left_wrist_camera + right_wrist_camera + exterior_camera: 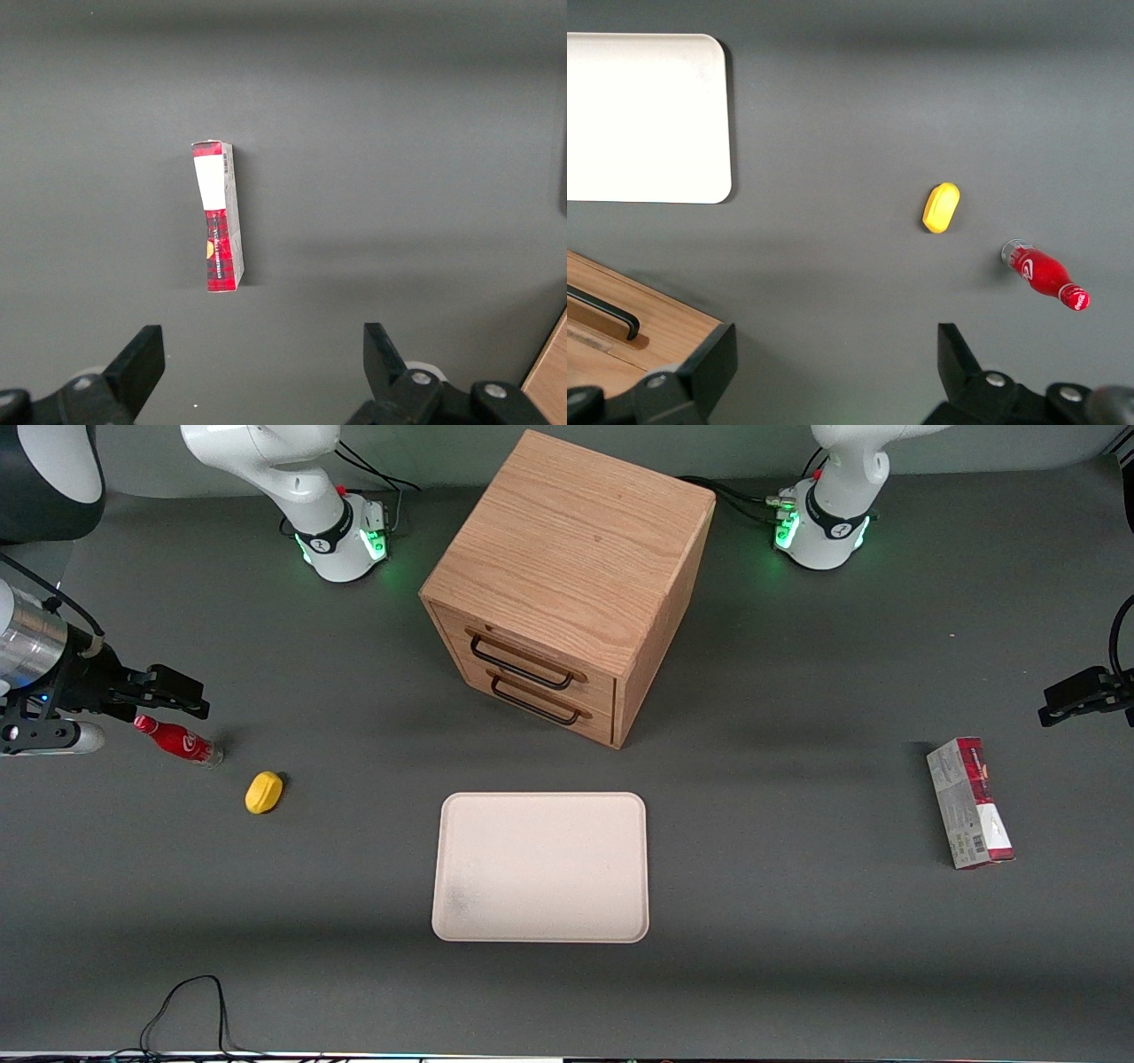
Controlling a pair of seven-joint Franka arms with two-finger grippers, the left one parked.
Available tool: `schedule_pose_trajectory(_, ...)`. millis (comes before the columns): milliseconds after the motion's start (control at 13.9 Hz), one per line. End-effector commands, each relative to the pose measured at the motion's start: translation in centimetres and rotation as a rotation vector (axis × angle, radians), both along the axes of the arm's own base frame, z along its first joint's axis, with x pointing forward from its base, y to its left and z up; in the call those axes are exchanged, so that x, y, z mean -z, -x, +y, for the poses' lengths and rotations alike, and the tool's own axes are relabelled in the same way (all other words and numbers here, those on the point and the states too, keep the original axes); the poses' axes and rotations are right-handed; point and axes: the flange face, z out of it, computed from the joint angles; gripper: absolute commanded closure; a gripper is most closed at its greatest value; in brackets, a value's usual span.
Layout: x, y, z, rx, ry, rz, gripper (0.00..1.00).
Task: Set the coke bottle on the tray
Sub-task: 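Lower the open right gripper over the red Coca-Cola bottle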
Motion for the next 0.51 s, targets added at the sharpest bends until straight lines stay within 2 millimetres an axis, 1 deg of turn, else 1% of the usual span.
schedule_pose_trajectory(0, -0.7, 0.5, -0.3, 0.028, 0.015, 0.005, 0.0)
schedule_pose_trajectory(216, -0.9, 0.3, -1.0, 0.034, 0.013, -0.003, 0.0)
schedule_pose_trajectory(289, -0.5, 0.2, -1.1, 0.034, 0.016, 0.0, 0.0)
schedule_pose_trajectory(361, 0.1, 0.0, -1.4, 0.04, 0.017, 0.011, 0.0)
schedule_pose_trajectory(433, 1.8, 0.2, -3.1, 0.058, 0.019, 0.047, 0.0)
